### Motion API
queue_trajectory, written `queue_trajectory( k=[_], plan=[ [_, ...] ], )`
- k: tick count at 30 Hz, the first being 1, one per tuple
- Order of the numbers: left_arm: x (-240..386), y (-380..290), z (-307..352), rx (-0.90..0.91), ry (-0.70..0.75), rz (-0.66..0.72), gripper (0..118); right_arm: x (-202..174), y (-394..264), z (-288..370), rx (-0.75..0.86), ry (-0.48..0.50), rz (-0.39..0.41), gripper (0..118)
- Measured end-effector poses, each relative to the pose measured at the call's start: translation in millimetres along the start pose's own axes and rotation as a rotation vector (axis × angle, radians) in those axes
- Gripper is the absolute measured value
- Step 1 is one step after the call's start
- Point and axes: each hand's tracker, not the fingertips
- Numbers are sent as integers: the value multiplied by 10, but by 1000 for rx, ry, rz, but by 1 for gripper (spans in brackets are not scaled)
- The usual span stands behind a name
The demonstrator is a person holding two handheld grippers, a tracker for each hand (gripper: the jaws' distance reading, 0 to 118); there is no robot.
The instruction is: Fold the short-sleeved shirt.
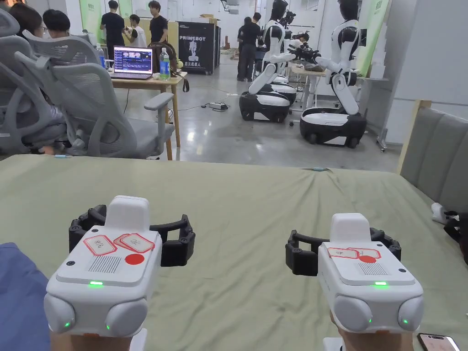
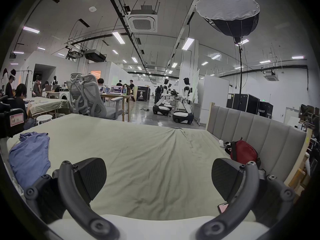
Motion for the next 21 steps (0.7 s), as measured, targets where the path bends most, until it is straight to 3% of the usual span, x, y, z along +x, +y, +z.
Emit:
queue_trajectory(
  k=[13, 15, 16, 18, 19, 21],
  plan=[
    [6, -41, -18, -13, -3, -2, 118, -10, -50, -53, -25, 20, 0, 118],
    [6, -48, -16, -20, -19, 5, 112, 6, -48, -40, -35, 45, -6, 102],
    [6, -50, -11, -29, -50, 14, 85, -3, -47, -43, -40, 38, -1, 72],
    [24, -56, -52, -51, -49, 13, 2, -11, -51, -56, -58, -20, 30, 6],
    [48, -78, -59, -59, -23, 3, 0, -8, -63, -53, -51, -36, 39, 0],
    [-2, -91, -23, -54, -38, 13, 0, 30, -64, -22, -43, 11, 19, 0]
  ],
)
